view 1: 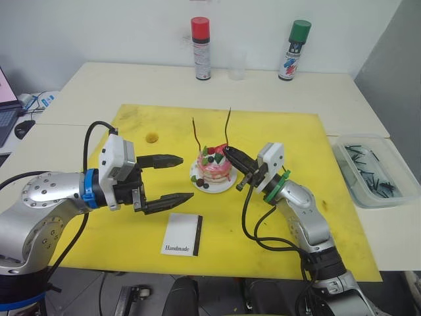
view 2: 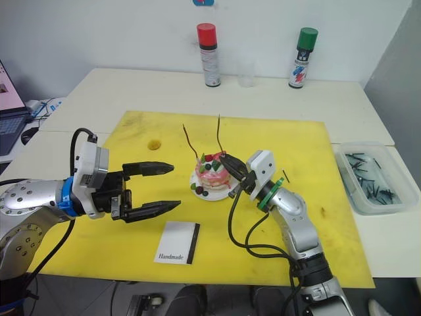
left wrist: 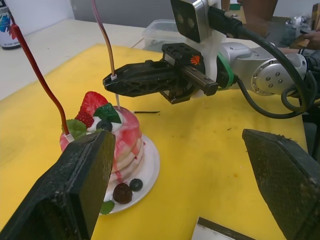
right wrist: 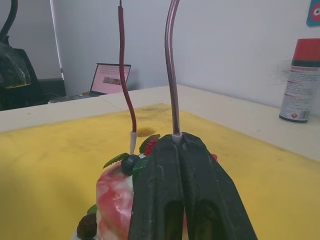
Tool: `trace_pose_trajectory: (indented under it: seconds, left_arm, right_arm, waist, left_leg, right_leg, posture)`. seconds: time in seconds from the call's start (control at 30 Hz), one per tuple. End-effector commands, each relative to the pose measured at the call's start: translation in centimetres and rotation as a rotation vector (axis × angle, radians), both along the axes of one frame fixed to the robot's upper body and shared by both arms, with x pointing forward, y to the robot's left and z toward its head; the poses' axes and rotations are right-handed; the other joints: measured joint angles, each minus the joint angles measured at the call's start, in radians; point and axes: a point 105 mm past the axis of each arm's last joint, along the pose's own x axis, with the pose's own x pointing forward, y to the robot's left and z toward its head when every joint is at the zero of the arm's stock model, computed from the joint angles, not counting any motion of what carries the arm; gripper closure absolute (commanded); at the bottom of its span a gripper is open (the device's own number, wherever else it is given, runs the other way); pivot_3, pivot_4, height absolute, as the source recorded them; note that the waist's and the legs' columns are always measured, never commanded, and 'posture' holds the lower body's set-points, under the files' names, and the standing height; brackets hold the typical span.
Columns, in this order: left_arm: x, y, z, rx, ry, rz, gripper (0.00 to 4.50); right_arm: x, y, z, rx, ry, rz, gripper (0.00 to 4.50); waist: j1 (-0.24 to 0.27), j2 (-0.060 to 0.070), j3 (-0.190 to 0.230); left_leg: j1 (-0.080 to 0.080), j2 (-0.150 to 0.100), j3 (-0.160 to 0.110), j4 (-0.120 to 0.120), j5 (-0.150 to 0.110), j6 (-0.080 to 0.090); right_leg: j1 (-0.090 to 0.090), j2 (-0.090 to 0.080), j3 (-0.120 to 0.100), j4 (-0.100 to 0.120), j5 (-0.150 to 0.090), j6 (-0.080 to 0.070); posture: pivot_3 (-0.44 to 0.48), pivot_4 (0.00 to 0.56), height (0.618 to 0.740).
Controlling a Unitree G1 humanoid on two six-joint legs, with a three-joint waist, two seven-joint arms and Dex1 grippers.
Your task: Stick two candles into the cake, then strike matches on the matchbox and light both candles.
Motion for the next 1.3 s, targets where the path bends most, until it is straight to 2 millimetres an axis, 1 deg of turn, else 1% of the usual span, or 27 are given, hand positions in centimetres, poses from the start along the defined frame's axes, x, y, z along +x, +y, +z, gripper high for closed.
trace_pose_trajectory:
  seconds: [0.03, 0.37, 0.5, 0.77, 0.9, 1.1, 1.13, 1.2, 1.3]
  left_arm:
    - [-0.3, -0.2, 0.5, 0.002, -0.042, -0.018, 0.0]
    - [-0.2, -0.3, 0.4, -0.001, -0.044, -0.019, 0.0]
    - [-0.2, -0.3, 0.3, -0.005, -0.041, -0.019, 0.0]
    - [-0.2, -0.4, 0.1, -0.004, -0.04, -0.023, 0.0]
    - [-0.2, -0.5, 0.0, -0.005, -0.039, -0.025, 0.0]
    - [-0.3, -0.5, -0.1, -0.007, -0.039, -0.024, 0.0]
    - [-0.3, -0.5, -0.1, -0.007, -0.04, -0.024, 0.0]
    - [-0.2, -0.6, -0.2, -0.008, -0.041, -0.024, 0.0]
    - [-0.2, -0.6, -0.2, -0.007, -0.046, -0.026, 0.0]
  right_arm:
    - [-0.1, -0.5, 1.1, 0.029, -0.046, -0.022, 4.49]
    - [-0.1, -0.4, -0.4, -0.021, -0.005, -0.017, 4.49]
    - [-0.1, -0.3, -1.3, -0.03, 0.023, -0.022, 4.49]
    - [0.6, -0.4, -3.3, -0.05, 0.106, -0.071, 4.49]
    - [0.4, -0.1, -3.8, -0.045, 0.127, -0.052, 4.49]
    - [0.0, 0.0, -3.4, -0.011, 0.132, -0.031, 4.49]
    - [0.0, -0.1, -3.1, 0.002, 0.128, -0.036, 4.27]
    - [0.0, -0.1, -1.9, 0.037, 0.102, -0.035, 3.8]
    - [0.0, 0.2, -0.7, 0.059, 0.082, -0.018, 2.83]
  waist:
    - [0.0, 0.0, 0.0]
    - [0.0, 0.0, 0.0]
    - [0.0, 0.0, 0.0]
    - [0.0, 0.0, 0.0]
    - [0.0, 0.0, 0.0]
    - [0.0, 0.0, 0.0]
    - [0.0, 0.0, 0.0]
    - [0.0, 0.0, 0.0]
    - [0.0, 0.0, 0.0]
  left_leg:
    - [0.0, 0.0, 0.0, 0.0, 0.0, 0.0]
    - [0.0, 0.0, 0.0, 0.0, 0.0, 0.0]
    - [0.0, 0.0, 0.0, 0.0, 0.0, 0.0]
    - [0.0, 0.0, 0.0, 0.0, 0.0, 0.0]
    - [0.001, 0.0, 0.0, 0.0, 0.0, 0.0]
    - [0.001, 0.0, 0.0, 0.0, 0.0, 0.0]
    - [0.001, 0.0, 0.0, 0.0, 0.0, 0.0]
    - [0.001, 0.0, 0.0, 0.0, 0.0, 0.0]
    - [0.001, 0.0, 0.0, 0.0, 0.0, 0.0]
  right_leg:
    - [0.0, 0.0, 0.0, 0.0, 0.0, 0.0]
    - [0.0, 0.0, 0.0, 0.0, 0.0, 0.0]
    - [0.0, 0.0, 0.0, 0.0, 0.0, 0.0]
    - [0.0, 0.0, 0.0, 0.0, 0.0, 0.0]
    - [0.001, 0.0, 0.0, 0.0, 0.0, 0.0]
    - [0.001, 0.0, 0.0, 0.0, 0.0, 0.0]
    - [0.001, 0.0, 0.0, 0.0, 0.0, 0.0]
    - [0.001, 0.0, 0.0, 0.0, 0.0, 0.0]
    - [0.001, 0.0, 0.0, 0.0, 0.0, 0.0]
  posture:
    - [0.0, 0.15, 0.733]
    - [0.0, 0.15, 0.733]
    - [0.0, 0.15, 0.733]
    - [0.0, 0.15, 0.733]
    - [0.0, 0.15, 0.733]
    - [0.0, 0.15, 0.733]
    - [0.0, 0.15, 0.733]
    - [0.0, 0.15, 0.733]
    - [0.0, 0.15, 0.733]
